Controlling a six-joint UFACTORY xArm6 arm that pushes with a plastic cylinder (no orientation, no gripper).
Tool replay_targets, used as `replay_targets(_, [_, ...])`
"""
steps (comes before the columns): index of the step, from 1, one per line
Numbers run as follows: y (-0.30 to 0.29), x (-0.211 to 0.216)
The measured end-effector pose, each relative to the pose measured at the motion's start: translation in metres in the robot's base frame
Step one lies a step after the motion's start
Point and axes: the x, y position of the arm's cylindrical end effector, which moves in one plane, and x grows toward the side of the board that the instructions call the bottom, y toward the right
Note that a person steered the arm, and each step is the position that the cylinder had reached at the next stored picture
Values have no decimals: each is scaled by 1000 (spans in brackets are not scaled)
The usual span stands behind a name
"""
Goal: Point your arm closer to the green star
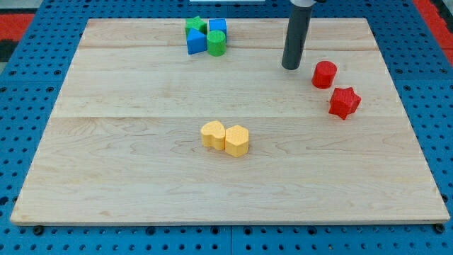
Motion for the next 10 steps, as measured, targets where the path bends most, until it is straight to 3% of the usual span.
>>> replay_targets(2, [-64,-2])
replay_targets(6, [-304,-8])
replay_targets(10, [-327,-53])
